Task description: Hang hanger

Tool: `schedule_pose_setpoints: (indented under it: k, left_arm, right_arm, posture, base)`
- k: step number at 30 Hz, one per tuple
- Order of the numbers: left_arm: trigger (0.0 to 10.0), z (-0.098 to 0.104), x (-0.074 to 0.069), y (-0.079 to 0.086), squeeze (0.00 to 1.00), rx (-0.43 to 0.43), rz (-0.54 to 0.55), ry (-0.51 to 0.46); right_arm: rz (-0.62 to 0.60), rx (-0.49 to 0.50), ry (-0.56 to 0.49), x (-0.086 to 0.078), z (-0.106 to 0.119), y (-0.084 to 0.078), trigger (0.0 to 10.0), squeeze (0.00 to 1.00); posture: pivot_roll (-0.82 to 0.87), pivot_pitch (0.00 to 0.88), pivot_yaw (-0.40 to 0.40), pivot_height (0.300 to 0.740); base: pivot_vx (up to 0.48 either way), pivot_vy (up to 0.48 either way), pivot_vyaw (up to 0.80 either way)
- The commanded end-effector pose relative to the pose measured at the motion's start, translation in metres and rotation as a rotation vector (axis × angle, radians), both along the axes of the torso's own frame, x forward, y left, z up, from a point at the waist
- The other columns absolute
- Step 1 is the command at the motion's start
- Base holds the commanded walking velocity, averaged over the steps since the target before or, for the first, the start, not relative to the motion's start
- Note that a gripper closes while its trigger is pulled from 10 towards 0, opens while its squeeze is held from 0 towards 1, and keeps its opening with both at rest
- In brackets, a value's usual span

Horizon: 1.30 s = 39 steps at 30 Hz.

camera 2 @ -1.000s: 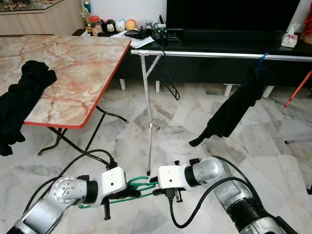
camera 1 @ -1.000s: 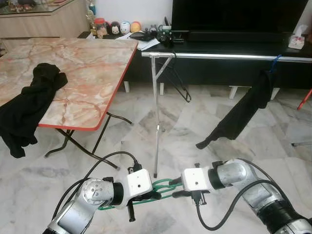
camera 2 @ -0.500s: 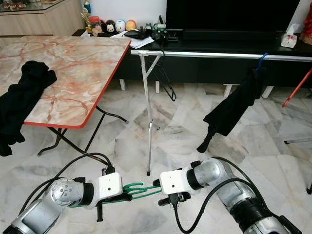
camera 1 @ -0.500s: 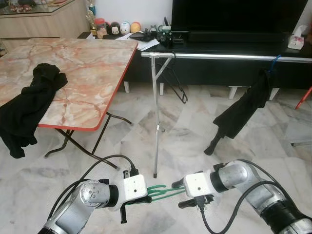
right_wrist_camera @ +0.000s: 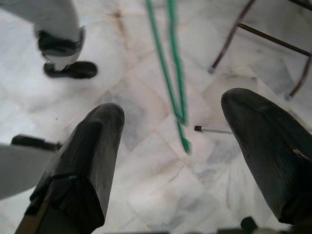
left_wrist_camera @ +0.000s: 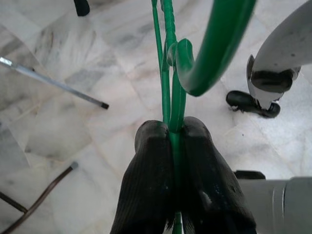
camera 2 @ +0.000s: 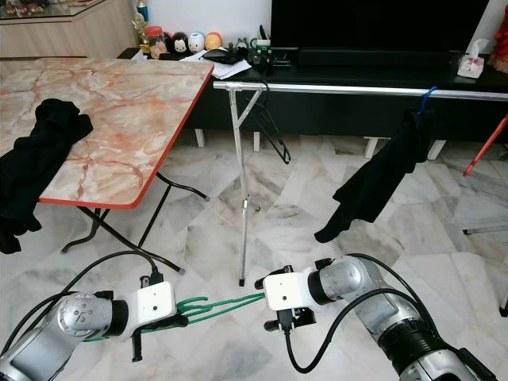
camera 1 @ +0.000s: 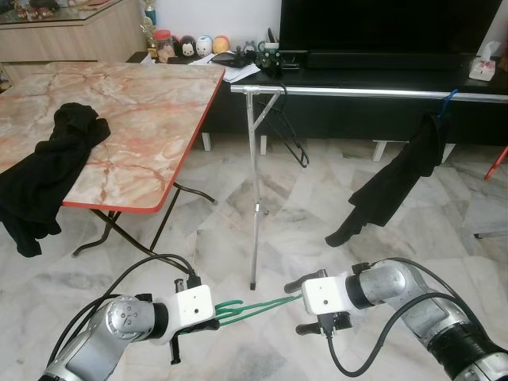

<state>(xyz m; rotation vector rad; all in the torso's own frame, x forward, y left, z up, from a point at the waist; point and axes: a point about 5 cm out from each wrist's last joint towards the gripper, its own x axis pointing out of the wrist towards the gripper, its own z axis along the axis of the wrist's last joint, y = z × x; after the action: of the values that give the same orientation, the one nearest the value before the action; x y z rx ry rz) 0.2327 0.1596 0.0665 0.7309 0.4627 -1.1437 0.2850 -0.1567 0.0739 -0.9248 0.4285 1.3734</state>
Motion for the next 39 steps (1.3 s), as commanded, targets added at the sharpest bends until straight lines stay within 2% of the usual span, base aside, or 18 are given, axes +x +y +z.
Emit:
schedule_pose_setpoints:
  k: [1,4,7,10,11,12,13,14,16,17,18,20,23,27,31,32,34,39]
  left_arm:
    - [0.0,0.003,0.001,0.008,0.00,0.015,0.016,-0.011]
    - [0.0,0.003,0.000,0.014,0.00,0.005,0.052,-0.001]
    - [0.0,0.003,-0.003,0.032,0.00,-0.036,0.182,-0.006]
    - [0.1,0.004,-0.004,0.037,0.00,-0.047,0.216,-0.012]
    - [10.0,-0.003,-0.003,0.060,0.00,-0.103,0.434,-0.055]
    - [10.0,-0.018,-0.011,0.092,0.00,-0.182,0.752,-0.092]
    - [10.0,-0.018,-0.011,0.092,0.00,-0.182,0.752,-0.092]
    - [10.0,-0.030,-0.020,0.098,0.00,-0.225,0.864,-0.077]
    - [10.0,-0.037,-0.024,0.096,0.00,-0.236,0.887,-0.060]
    - [10.0,-0.049,-0.031,0.096,0.00,-0.223,0.929,-0.025]
    - [10.0,-0.049,-0.031,0.096,0.00,-0.223,0.929,-0.025]
    - [10.0,-0.065,-0.039,0.099,0.00,-0.190,1.017,-0.013]
    - [10.0,-0.079,-0.047,0.101,0.00,-0.216,1.130,0.018]
    - [10.0,-0.100,-0.059,0.103,0.00,-0.184,1.228,0.071]
    - [10.0,-0.130,-0.077,0.097,0.00,-0.205,1.408,0.213]
    - [10.0,-0.144,-0.089,0.091,0.00,-0.162,1.509,0.296]
    - [10.0,-0.151,-0.096,0.086,0.00,-0.105,1.514,0.328]
    - [10.0,-0.155,-0.096,0.078,0.00,-0.065,1.478,0.326]
  right_arm:
    - [-0.026,0.022,-0.027,0.006,0.006,-0.001,10.0,0.00]
    - [-0.069,0.052,-0.026,0.008,0.003,-0.003,10.0,0.00]
    - [-0.224,0.109,-0.041,0.013,-0.006,-0.013,10.0,0.00]
    - [-0.269,0.117,-0.053,0.015,-0.009,-0.016,10.0,0.00]
    - [-0.561,0.121,-0.048,0.018,-0.029,-0.036,10.0,0.00]
    - [-0.964,0.076,-0.011,0.006,-0.064,-0.060,10.0,0.00]
    - [-0.964,0.076,-0.011,0.006,-0.064,-0.060,10.0,0.00]
    - [-1.112,0.049,0.037,-0.011,-0.085,-0.063,10.0,0.00]
    - [-1.144,0.036,0.064,-0.020,-0.096,-0.061,10.0,0.00]
    - [-1.219,0.012,0.103,-0.034,-0.109,-0.061,10.0,0.00]
    - [-1.219,0.012,0.103,-0.034,-0.109,-0.061,10.0,0.00]
    - [-1.286,0.013,0.164,-0.051,-0.123,-0.057,10.0,0.00]
    - [-1.306,-0.031,0.196,-0.067,-0.135,-0.052,10.0,0.00]
    - [-1.410,-0.033,0.244,-0.082,-0.146,-0.049,10.0,0.00]
    - [-1.525,-0.066,0.330,-0.107,-0.159,-0.050,10.0,0.00]
    - [-1.513,-0.133,0.341,-0.118,-0.164,-0.051,10.0,0.00]
    - [-1.495,-0.168,0.335,-0.124,-0.166,-0.052,10.0,0.00]
    - [-1.601,-0.041,0.362,-0.126,-0.166,-0.057,10.0,0.00]
  posture:
    - [-0.09,0.000,0.038,0.740]
    - [-0.09,0.000,0.039,0.740]
    - [-0.09,0.000,0.042,0.740]
    - [-0.09,0.000,0.042,0.740]
    - [-0.08,0.000,0.037,0.740]
    - [-0.08,0.000,0.035,0.740]
    - [-0.08,0.000,0.035,0.740]
    - [-0.08,0.000,0.034,0.740]
    - [-0.08,0.000,0.034,0.740]
    - [-0.07,0.000,0.032,0.740]
    - [-0.07,0.000,0.032,0.740]
    - [-0.07,0.000,0.031,0.740]
    - [-0.06,0.000,0.032,0.740]
    - [-0.07,0.000,0.039,0.740]
    - [-0.05,0.000,0.027,0.740]
    - [-0.04,0.000,0.018,0.740]
    - [-0.04,0.000,0.017,0.740]
    - [-0.06,0.000,0.038,0.740]
  base:
    - [0.000,0.000,0.00]
    - [0.000,0.000,0.00]
    - [0.000,0.000,0.00]
    - [0.000,0.000,0.00]
    - [0.000,0.000,0.00]
    - [0.000,0.000,0.00]
    - [0.000,0.000,0.00]
    - [0.000,0.000,0.00]
    - [0.000,0.000,0.00]
    - [0.000,0.000,0.00]
    - [0.000,0.000,0.00]
    - [0.000,0.000,0.00]
    - [0.000,0.000,0.00]
    - [0.000,0.000,0.00]
    - [0.000,0.000,0.00]
    - [0.000,0.000,0.00]
    - [0.000,0.000,0.00]
    - [0.000,0.000,0.00]
